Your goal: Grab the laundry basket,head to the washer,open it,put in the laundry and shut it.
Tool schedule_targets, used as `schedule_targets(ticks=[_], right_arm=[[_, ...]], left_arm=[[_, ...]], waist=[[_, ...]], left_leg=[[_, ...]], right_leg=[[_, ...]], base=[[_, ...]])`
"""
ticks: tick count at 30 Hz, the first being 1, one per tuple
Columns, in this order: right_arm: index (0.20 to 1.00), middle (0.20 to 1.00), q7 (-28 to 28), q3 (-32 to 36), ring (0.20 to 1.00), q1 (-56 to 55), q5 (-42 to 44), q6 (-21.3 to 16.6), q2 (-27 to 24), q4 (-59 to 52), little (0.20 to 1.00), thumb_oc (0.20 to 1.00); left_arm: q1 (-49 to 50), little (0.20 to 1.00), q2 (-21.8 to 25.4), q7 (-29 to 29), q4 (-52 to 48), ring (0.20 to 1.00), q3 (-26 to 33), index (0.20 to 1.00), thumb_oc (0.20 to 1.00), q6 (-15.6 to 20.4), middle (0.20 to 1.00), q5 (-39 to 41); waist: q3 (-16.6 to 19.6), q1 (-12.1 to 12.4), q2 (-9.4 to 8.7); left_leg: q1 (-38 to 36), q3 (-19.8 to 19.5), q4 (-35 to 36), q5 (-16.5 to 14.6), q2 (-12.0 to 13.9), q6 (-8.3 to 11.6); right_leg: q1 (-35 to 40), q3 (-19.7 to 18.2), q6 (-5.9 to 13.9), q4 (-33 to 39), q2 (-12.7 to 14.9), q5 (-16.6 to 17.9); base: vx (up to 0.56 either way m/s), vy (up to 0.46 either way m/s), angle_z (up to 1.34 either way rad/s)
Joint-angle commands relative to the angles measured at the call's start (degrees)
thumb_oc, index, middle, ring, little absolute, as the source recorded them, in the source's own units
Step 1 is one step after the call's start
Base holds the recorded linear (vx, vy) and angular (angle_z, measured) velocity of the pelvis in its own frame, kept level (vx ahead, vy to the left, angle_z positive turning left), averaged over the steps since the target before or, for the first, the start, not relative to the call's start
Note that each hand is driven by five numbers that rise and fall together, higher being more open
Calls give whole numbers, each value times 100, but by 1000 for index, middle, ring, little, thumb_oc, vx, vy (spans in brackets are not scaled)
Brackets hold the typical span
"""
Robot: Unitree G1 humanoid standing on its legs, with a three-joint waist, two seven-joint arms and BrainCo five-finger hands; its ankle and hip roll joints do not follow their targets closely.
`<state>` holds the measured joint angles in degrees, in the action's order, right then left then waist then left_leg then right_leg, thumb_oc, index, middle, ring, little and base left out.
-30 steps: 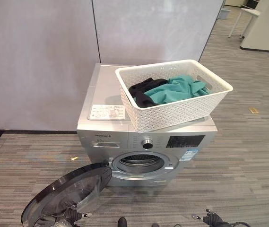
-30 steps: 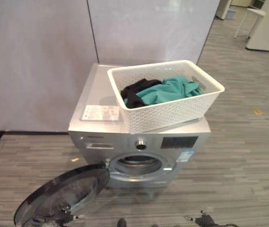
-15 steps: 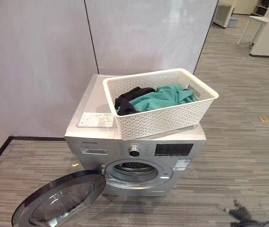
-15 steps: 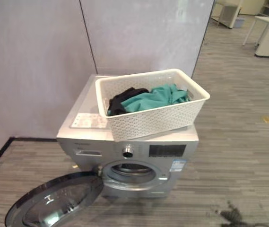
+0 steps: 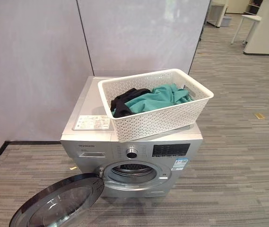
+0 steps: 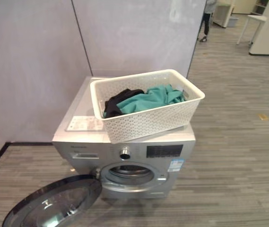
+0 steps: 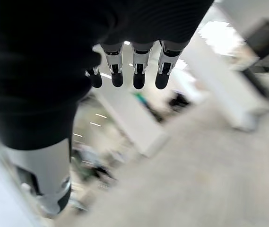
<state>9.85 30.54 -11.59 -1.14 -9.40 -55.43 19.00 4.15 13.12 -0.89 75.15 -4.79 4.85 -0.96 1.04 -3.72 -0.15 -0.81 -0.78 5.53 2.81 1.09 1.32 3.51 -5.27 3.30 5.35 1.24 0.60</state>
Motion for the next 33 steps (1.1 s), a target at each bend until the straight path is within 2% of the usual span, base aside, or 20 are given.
schedule_targets(ticks=[1, 3, 5, 7, 8, 9, 10, 13, 14, 17, 18, 20, 21, 22, 23, 24, 25, 27, 33], right_arm=[[1000, 1000, 252, 159, 1000, 421, -148, -570, -450, -344, 1000, 1000], [1000, 1000, 112, 57, 1000, 712, -98, -719, -660, -914, 1000, 1000], [1000, 1000, -46, -239, 1000, 1114, 262, -828, -845, -885, 1000, 1000], [1000, 1000, -177, -822, 1000, 1614, -16, -678, -1306, -738, 1000, 1000], [1000, 1000, -171, -901, 1000, 1695, -19, -680, -1321, -703, 1000, 1000], [1000, 1000, -404, -1729, 1000, 2425, -41, -583, -1658, -446, 1000, 1000], [1000, 1000, -397, -1876, 1000, 2577, -37, -593, -1669, -389, 1000, 1000], [1000, 1000, -553, -2869, 1000, 3521, -19, -471, -1870, 167, 1000, 1000], [1000, 1000, -630, -3633, 1000, 4238, -110, -392, -2029, 560, 1000, 1000], [1000, 1000, -769, -4471, 1000, 5097, -172, -283, -2167, 764, 1000, 1000], [1000, 1000, -856, -4933, 1000, 5528, -180, -269, -2207, 956, 1000, 1000], [1000, 1000, -1351, -6655, 1000, 6934, -139, -97, -2085, 2158, 1000, 1000], [1000, 1000, -1563, -7240, 1000, 7478, -169, -34, -2073, 2373, 1000, 1000], [1000, 1000, -1569, -7392, 1000, 7632, -152, -40, -2055, 2414, 1000, 1000], [1000, 1000, -1844, -7965, 1000, 8040, -141, 31, -1982, 2539, 1000, 1000], [1000, 1000, -1848, -8019, 1000, 8093, -134, 31, -1977, 2551, 1000, 1000], [1000, 1000, -2163, -8463, 1000, 8377, -102, 121, -1901, 2593, 1000, 1000], [1000, 1000, -2310, -8780, 1000, 8670, -91, 185, -1880, 2536, 1000, 1000], [1000, 1000, -2589, -9132, 1000, 8844, -91, 233, -1870, 2020, 1000, 1000]], left_arm=[[-355, 1000, 223, 21, 417, 1000, 82, 1000, 1000, 115, 1000, 42], [-302, 1000, 237, 34, 433, 1000, 68, 1000, 1000, 122, 1000, 39], [-236, 1000, 266, 52, 432, 1000, -59, 1000, 1000, 128, 1000, 47], [-162, 1000, 336, 120, 428, 1000, -192, 1000, 1000, 130, 1000, -33], [-154, 1000, 328, 121, 426, 1000, -171, 1000, 1000, 130, 1000, -32], [-100, 1000, 397, 174, 449, 1000, -348, 1000, 1000, 129, 1000, -39], [-89, 1000, 387, 175, 448, 1000, -310, 1000, 1000, 130, 1000, -37], [-23, 1000, 425, 227, 453, 1000, -422, 1000, 1000, 121, 1000, 40], [0, 1000, 450, 249, 448, 1000, -479, 1000, 1000, 109, 1000, 84], [24, 1000, 483, 262, 448, 1000, -492, 1000, 1000, 94, 1000, 124], [27, 1000, 478, 261, 444, 1000, -489, 1000, 1000, 97, 1000, 157], [0, 1000, 507, 341, 387, 1000, -678, 1000, 1000, 96, 1000, 289], [-8, 1000, 527, 393, 385, 1000, -730, 1000, 1000, 77, 1000, 319], [-5, 1000, 489, 393, 385, 1000, -708, 1000, 1000, 77, 1000, 319], [-8, 1000, 466, 448, 363, 1000, -755, 1000, 1000, 49, 1000, 371], [-8, 1000, 451, 448, 363, 1000, -749, 1000, 1000, 49, 1000, 371], [-20, 1000, 431, 505, 325, 1000, -792, 1000, 1000, 25, 1000, 451], [-38, 1000, 410, 521, 290, 1000, -804, 1000, 1000, 19, 1000, 566], [-122, 1000, 367, 512, 257, 1000, -774, 1000, 1000, -8, 1000, 688]], waist=[[166, 379, -332], [175, 482, -411], [169, 606, -504], [159, 753, -615], [163, 734, -608], [128, 947, -741], [133, 911, -732], [107, 1082, -829], [87, 1158, -873], [85, 1197, -902], [82, 1202, -899], [63, 1322, -967], [66, 1341, -993], [66, 1319, -956], [75, 1328, -955], [75, 1322, -940], [89, 1338, -944], [105, 1325, -937], [111, 1292, -915]], left_leg=[[21, -346, -53, -452, -137, -42], [43, -379, -53, -446, -146, -45], [68, -419, -53, -437, -159, -47], [112, -452, -53, -423, -169, -40], [111, -448, -53, -424, -170, -41], [153, -486, -53, -417, -193, -46], [152, -481, -53, -417, -194, -47], [197, -538, -53, -405, -231, -56], [220, -568, -53, -405, -258, -68], [242, -572, -53, -404, -283, -78], [242, -570, -53, -407, -287, -80], [323, -635, -53, -384, -327, -80], [335, -637, -53, -384, -334, -79], [335, -635, -53, -385, -334, -80], [330, -633, -53, -390, -339, -85], [330, -632, -53, -391, -339, -86], [326, -618, -53, -402, -354, -95], [342, -616, -53, -409, -363, -99], [355, -592, -53, -428, -366, -113]], right_leg=[[0, -175, 429, -108, 172, -299], [0, -150, 442, -90, 192, -282], [-2, -103, 460, -86, 212, -265], [-22, -40, 479, -86, 240, -234], [-23, -44, 480, -86, 241, -235], [-41, 19, 506, -90, 279, -200], [-42, 15, 507, -90, 281, -201], [-52, 84, 528, -103, 316, -181], [-64, 115, 548, -111, 341, -167], [-68, 136, 571, -104, 375, -139], [-73, 145, 578, -104, 388, -132], [-98, 201, 591, -91, 432, -101], [-103, 209, 601, -78, 446, -79], [-103, 208, 601, -78, 446, -79], [-104, 207, 612, -66, 462, -56], [-105, 206, 612, -66, 462, -56], [-95, 208, 627, -51, 480, -42], [-110, 202, 639, -46, 498, -21], [-142, 173, 659, -37, 518, -4]], base=[[49, 30, -1], [29, 29, 2], [9, 29, 6], [7, 13, 7], [11, 37, 15], [7, 35, 27], [10, 45, 21], [22, 45, 16], [27, 59, 18], [14, 35, 14], [23, 56, 4], [23, 58, 7], [12, 29, 13], [32, 30, 15], [24, 22, 18], [53, 45, 12], [36, 34, 7], [31, 38, -3], [11, 22, -9]])
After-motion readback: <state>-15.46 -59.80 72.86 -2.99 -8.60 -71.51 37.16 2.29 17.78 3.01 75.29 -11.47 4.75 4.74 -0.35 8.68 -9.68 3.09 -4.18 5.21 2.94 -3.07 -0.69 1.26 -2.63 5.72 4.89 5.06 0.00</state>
